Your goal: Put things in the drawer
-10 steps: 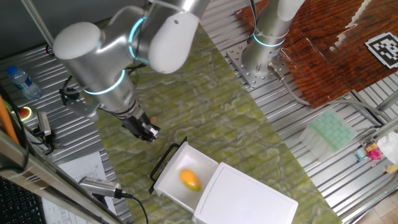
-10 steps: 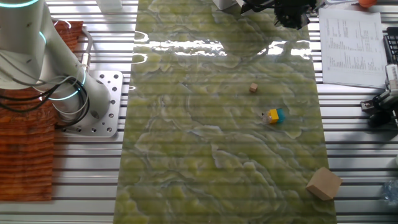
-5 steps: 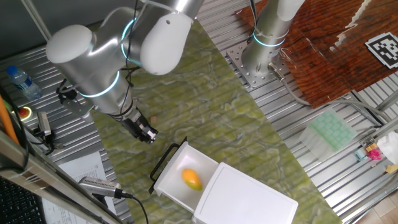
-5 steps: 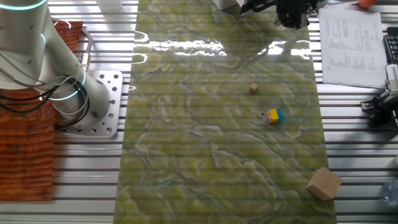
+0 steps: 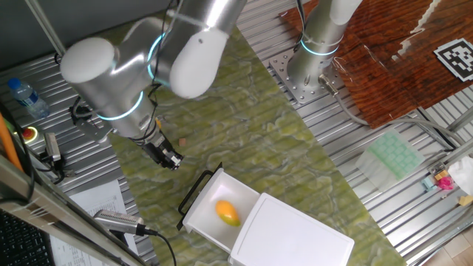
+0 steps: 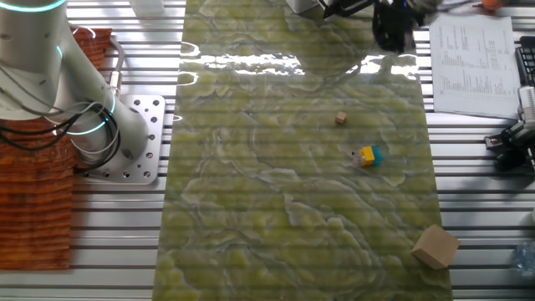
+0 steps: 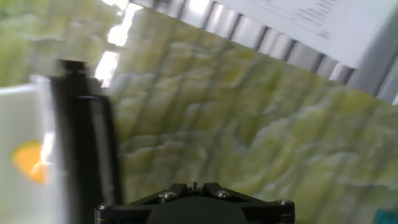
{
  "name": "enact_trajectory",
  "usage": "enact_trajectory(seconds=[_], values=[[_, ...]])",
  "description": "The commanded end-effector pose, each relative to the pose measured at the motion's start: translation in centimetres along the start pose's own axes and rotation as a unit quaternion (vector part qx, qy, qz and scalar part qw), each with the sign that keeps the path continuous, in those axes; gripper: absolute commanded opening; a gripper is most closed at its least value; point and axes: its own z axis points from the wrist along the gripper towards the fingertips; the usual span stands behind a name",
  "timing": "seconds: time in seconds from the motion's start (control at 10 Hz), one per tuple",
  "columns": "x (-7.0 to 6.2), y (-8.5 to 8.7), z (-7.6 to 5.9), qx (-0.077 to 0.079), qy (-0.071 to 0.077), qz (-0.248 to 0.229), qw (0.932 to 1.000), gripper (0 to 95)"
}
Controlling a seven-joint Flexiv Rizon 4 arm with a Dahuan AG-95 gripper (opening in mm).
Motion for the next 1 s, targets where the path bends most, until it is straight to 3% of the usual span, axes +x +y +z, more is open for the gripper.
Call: enact_trajectory(seconds=[0.1,0.2,0.3,0.4,0.6,0.8,1.0], values=[[0.2,-0.3,0.6,-0.082,0.008,-0.071,0.9941,0.0],[0.2,-0.6,1.1,-0.092,0.005,-0.075,0.9929,0.0],[0.2,-1.0,1.7,-0.136,-0.012,-0.082,0.9872,0.0],[0.2,-1.0,2.0,-0.160,-0.015,-0.080,0.9837,0.0],[0.0,-0.6,2.0,-0.176,-0.016,-0.059,0.9824,0.0],[-0.3,0.9,2.5,-0.208,-0.024,-0.044,0.9767,0.0],[-0.4,2.6,2.5,-0.202,-0.019,-0.032,0.9786,0.0]])
